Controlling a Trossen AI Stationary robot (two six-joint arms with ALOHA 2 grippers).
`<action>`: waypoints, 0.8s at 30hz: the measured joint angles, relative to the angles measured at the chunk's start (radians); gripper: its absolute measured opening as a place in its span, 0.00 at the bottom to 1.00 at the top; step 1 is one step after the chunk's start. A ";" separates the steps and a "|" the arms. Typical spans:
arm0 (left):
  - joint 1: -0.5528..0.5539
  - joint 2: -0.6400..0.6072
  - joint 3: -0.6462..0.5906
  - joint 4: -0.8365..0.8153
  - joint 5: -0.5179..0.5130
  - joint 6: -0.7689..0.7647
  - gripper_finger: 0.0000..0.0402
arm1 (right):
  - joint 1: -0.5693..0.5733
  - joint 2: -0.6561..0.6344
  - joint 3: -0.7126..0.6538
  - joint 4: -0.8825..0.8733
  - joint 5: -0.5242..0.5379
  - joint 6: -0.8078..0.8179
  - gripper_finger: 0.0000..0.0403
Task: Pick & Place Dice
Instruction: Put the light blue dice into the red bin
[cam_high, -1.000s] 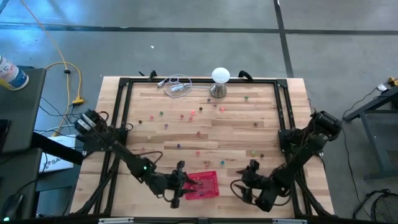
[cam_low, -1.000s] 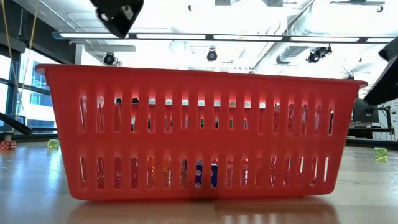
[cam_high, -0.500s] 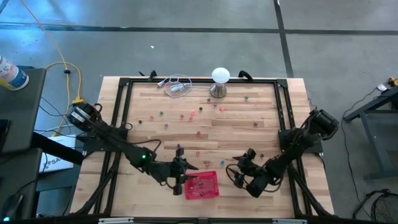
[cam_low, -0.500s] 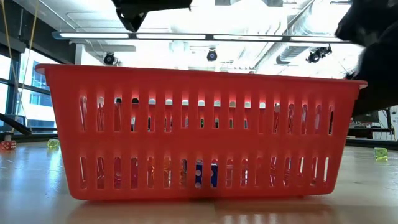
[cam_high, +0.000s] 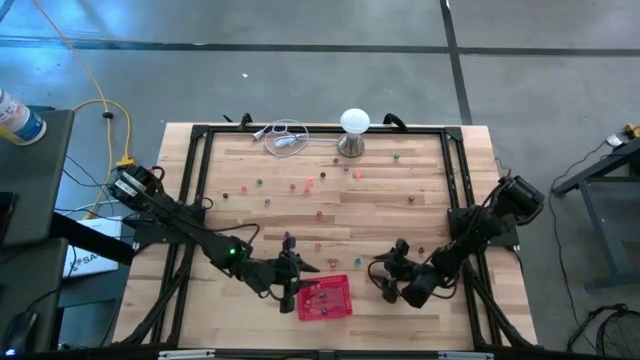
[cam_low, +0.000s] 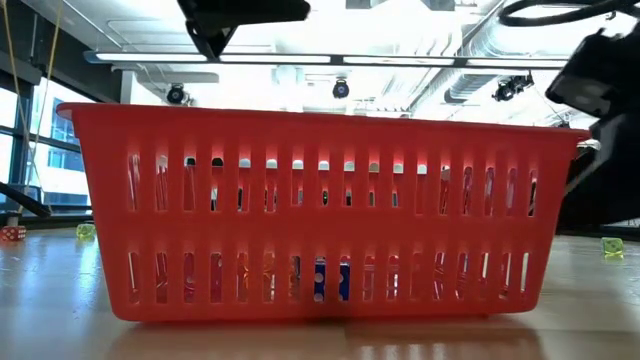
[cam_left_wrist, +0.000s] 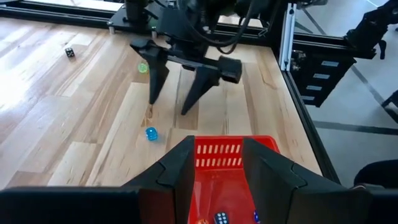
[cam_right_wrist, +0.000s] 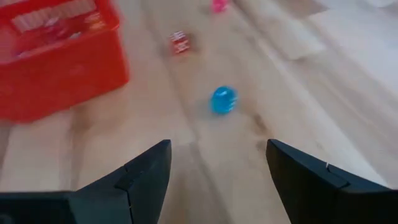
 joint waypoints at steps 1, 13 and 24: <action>0.000 0.000 0.000 0.000 0.000 0.000 0.32 | 0.001 0.000 -0.008 0.021 -0.007 -0.019 0.63; -0.030 0.000 0.000 0.001 0.000 -0.015 0.32 | -0.074 0.093 -0.021 0.152 -0.045 -0.159 0.63; -0.032 0.001 0.000 0.001 0.000 -0.008 0.32 | -0.111 0.193 -0.018 0.309 -0.017 -0.232 0.63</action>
